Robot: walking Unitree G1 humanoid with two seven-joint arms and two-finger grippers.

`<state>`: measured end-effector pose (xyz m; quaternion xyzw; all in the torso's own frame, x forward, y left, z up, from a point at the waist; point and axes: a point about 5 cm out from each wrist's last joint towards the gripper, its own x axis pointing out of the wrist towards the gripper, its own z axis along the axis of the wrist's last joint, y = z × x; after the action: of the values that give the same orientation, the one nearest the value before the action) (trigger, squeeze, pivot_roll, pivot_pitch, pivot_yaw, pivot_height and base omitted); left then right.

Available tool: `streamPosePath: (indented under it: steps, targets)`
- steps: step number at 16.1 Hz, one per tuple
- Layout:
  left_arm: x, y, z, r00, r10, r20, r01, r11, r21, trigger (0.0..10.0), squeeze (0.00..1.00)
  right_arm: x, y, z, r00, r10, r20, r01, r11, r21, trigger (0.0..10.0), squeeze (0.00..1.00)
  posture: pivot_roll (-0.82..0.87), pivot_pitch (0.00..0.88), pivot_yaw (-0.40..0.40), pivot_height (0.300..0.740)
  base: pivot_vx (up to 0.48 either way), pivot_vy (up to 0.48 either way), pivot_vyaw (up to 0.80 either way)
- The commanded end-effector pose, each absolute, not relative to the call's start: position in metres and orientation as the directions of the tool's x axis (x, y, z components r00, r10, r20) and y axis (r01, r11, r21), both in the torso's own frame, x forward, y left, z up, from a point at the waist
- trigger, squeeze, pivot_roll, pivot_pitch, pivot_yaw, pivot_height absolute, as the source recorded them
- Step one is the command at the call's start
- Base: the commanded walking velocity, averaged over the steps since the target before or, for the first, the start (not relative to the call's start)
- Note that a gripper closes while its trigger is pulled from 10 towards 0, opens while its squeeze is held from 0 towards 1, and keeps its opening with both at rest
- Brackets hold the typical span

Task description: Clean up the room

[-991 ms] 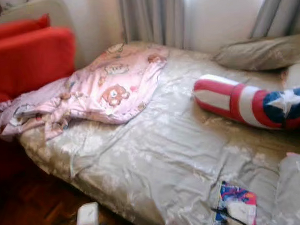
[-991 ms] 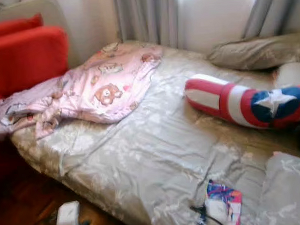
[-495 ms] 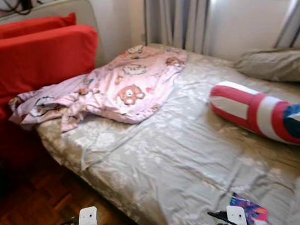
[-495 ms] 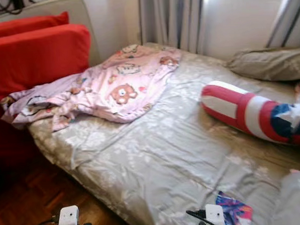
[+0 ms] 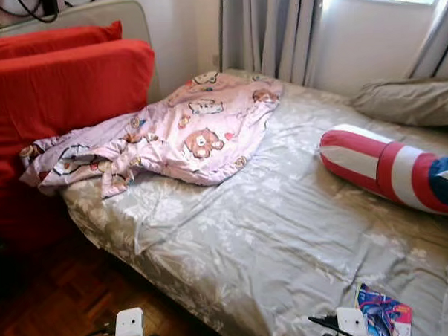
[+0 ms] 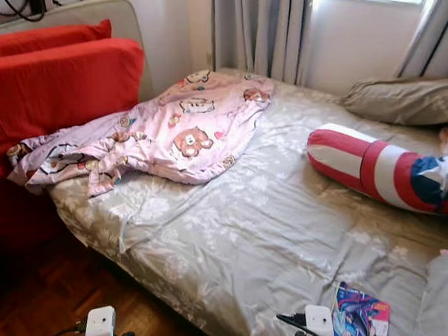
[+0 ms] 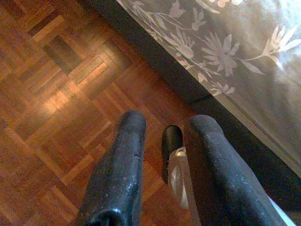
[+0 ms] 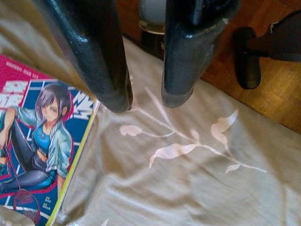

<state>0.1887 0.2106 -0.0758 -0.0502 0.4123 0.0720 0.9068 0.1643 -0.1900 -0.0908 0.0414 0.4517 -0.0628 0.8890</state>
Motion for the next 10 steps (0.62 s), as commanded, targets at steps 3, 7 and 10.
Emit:
streamPosePath:
  steps: [3,7,10]
  targets:
    - [0.1883,0.2119,-0.0761,0.641,0.089,-0.763,-0.174,0.984,-0.031,10.0,0.00,0.1647,-0.1912,-0.0905,0.585,-0.084,-0.807,0.164,0.986,0.016,10.0,0.00,0.01,0.000,-0.003,0.740,0.000,0.310,0.00]
    - [0.1890,0.2124,-0.0756,0.643,0.090,-0.761,-0.176,0.984,-0.032,10.0,0.00,0.1663,-0.1908,-0.0901,0.584,-0.081,-0.808,0.209,0.977,0.053,10.0,0.00,0.01,0.000,-0.004,0.740,0.000,0.313,-0.36]
    - [0.1889,0.2127,-0.0756,0.643,0.091,-0.761,-0.178,0.984,-0.033,10.0,0.00,0.1665,-0.1918,-0.0899,0.582,-0.096,-0.807,0.227,0.973,0.048,10.0,0.00,0.01,0.000,-0.003,0.740,0.000,0.315,-0.64]
